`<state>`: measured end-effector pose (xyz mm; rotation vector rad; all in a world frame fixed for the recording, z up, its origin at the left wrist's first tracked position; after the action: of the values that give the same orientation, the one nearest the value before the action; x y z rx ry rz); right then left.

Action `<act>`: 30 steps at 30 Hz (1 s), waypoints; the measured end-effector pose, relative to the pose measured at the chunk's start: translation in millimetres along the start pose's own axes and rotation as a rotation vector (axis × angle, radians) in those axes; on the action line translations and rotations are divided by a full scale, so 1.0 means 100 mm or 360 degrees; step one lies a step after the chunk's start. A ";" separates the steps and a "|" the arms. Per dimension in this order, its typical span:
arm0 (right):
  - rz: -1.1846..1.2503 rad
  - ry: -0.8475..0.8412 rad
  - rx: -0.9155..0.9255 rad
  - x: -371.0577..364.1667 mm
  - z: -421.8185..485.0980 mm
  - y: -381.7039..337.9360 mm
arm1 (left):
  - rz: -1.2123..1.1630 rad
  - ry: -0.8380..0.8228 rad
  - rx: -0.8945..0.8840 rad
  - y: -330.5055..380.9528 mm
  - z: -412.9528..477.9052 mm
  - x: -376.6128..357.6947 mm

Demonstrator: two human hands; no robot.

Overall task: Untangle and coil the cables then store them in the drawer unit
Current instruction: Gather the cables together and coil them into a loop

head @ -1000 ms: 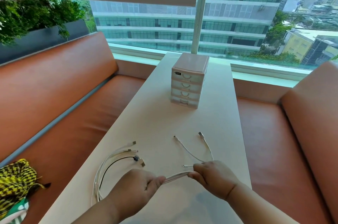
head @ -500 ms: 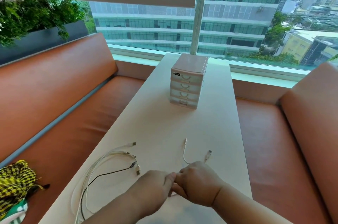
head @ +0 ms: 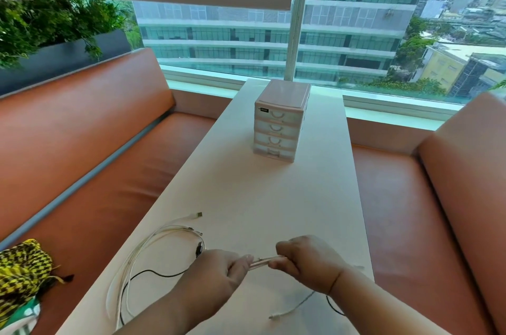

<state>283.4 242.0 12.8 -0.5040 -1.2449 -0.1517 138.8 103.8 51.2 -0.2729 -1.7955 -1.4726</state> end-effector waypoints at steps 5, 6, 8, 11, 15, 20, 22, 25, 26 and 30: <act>-0.0117 0.0063 -0.0114 0.10 -0.09 0.19 | -0.0014 0.0021 0.0016 -0.04 -0.04 0.09; -0.0141 0.0057 -0.0107 0.10 -0.09 0.19 | -0.0011 0.0006 0.0016 -0.04 -0.04 0.08; -0.0153 0.0049 -0.0091 0.11 -0.07 0.18 | -0.0019 -0.0004 0.0017 -0.03 -0.04 0.07; -0.0214 0.0033 -0.0084 0.16 -0.05 0.24 | -0.0024 -0.0006 0.0012 -0.06 -0.03 0.12; -0.0289 0.0000 -0.0162 0.17 -0.10 0.38 | 0.0004 -0.0026 -0.0010 -0.10 -0.06 0.14; -0.0244 -0.0057 -0.0219 0.12 -0.12 0.43 | -0.0011 -0.0063 -0.0024 -0.13 -0.07 0.14; -0.0259 -0.0067 -0.0273 0.17 -0.16 0.53 | -0.0050 -0.0042 0.0006 -0.18 -0.06 0.19; -0.0289 -0.0108 -0.0368 0.22 -0.26 0.66 | -0.0009 -0.0031 -0.0015 -0.23 -0.08 0.21; -0.0305 -0.0117 -0.0376 0.21 -0.28 0.67 | 0.0000 -0.0041 -0.0019 -0.23 -0.09 0.19; -0.0311 -0.0106 -0.0408 0.17 -0.30 0.72 | -0.0012 -0.0025 -0.0009 -0.20 -0.04 0.18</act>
<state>342.3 294.1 1.2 -0.6117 -1.3468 -0.4673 116.3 88.3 48.4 -0.2816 -1.8067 -1.4846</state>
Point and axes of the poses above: each hand's wrist, its own z-axis towards the middle knuckle, its own x-axis out of the back of the hand, y = z × x, the point moved 4 cm from there along z, towards the middle knuckle, and after that the axes turned 11 degrees about y, right-handed, at the moved point
